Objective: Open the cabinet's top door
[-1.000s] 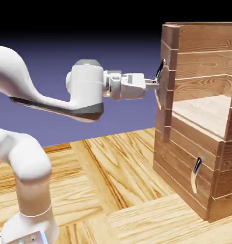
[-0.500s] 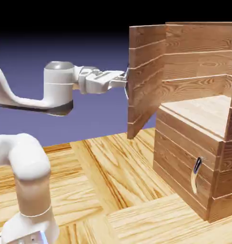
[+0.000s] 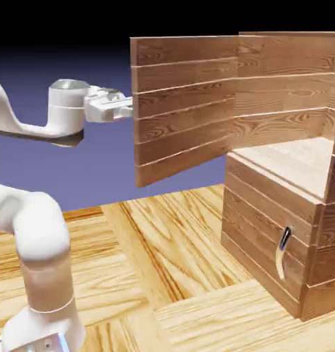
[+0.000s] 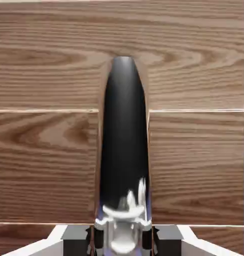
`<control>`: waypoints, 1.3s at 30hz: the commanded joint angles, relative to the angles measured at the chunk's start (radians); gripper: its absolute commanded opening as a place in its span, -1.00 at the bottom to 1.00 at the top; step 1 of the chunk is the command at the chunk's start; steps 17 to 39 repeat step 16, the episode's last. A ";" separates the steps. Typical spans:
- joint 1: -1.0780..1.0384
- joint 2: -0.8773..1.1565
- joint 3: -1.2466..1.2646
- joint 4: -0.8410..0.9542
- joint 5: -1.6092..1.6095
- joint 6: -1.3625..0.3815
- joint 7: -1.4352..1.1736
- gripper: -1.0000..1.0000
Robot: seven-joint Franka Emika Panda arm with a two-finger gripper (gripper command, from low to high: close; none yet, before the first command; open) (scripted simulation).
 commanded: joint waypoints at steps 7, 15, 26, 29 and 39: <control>-0.232 0.106 0.253 0.235 0.102 -0.231 0.021 -1.00; -0.522 0.119 0.499 0.470 0.181 -0.403 0.003 -1.00; -0.556 0.114 0.524 0.496 0.190 -0.420 -0.003 -1.00; -0.556 0.114 0.524 0.496 0.190 -0.420 -0.003 -1.00; -0.556 0.114 0.524 0.496 0.190 -0.420 -0.003 -1.00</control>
